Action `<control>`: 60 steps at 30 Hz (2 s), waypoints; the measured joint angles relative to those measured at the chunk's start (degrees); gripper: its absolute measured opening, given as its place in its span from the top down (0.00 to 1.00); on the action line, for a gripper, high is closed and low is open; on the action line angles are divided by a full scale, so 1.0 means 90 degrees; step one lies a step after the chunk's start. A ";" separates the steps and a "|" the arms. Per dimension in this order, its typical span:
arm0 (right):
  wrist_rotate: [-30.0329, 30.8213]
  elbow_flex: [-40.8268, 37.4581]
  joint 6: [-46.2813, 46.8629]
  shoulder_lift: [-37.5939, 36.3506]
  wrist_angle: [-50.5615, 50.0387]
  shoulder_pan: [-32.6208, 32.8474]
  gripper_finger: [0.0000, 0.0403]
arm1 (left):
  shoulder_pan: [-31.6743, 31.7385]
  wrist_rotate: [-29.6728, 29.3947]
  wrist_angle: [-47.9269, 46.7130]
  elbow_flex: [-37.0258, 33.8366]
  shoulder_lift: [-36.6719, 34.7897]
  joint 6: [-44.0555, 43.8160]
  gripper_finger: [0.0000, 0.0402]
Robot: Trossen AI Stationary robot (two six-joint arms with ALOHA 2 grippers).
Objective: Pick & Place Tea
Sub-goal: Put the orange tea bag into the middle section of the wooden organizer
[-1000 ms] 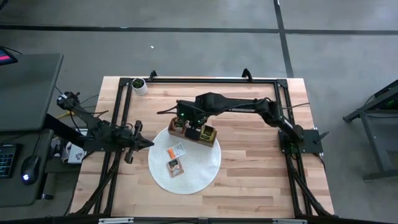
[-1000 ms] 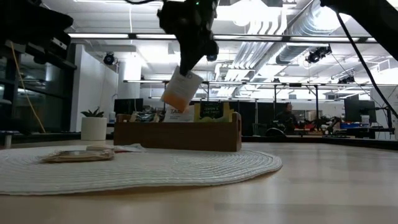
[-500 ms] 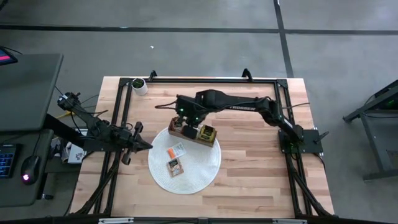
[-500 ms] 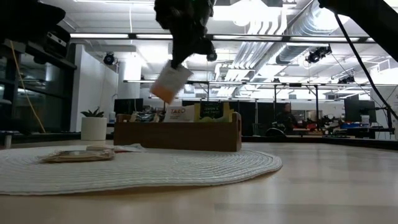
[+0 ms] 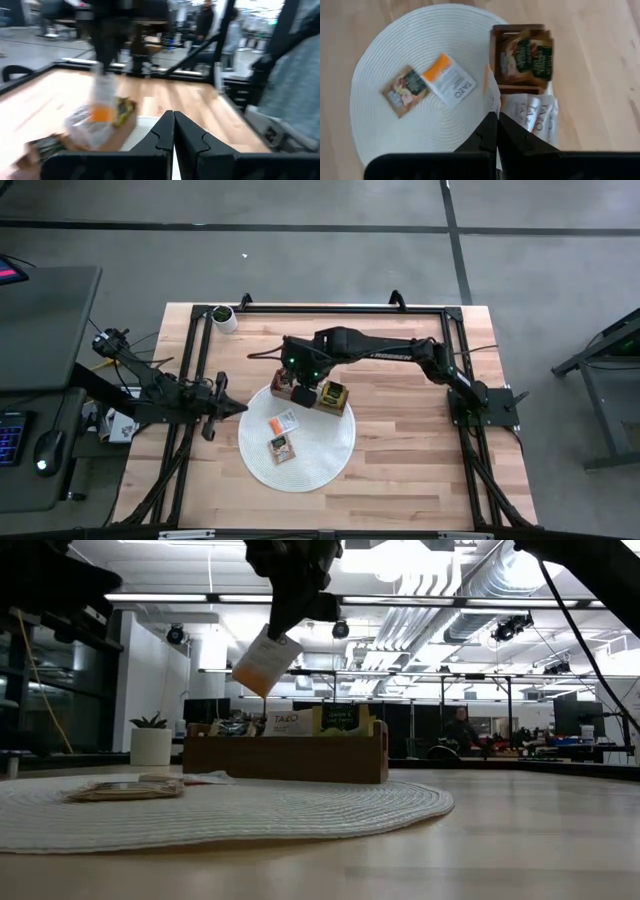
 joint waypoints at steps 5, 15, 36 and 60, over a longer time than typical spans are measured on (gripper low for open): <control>-0.0019 0.0000 -0.0074 -0.0002 -0.0204 0.0079 1.00 | 0.0002 -0.0447 -0.0090 0.0000 0.0013 0.0070 0.93; -0.0029 0.0000 -0.0076 -0.0002 -0.0224 0.0229 1.00 | 0.0003 -0.0625 -0.0092 0.0024 0.0141 0.0220 0.58; -0.0276 0.0000 -0.0273 -0.0017 -0.0281 0.0491 1.00 | 0.2846 0.2142 0.0078 0.1200 0.3298 0.0557 0.56; -0.0189 0.0000 -0.0363 -0.0017 -0.0472 0.0525 1.00 | 0.4498 0.5223 0.1234 0.2766 0.6190 0.1229 0.56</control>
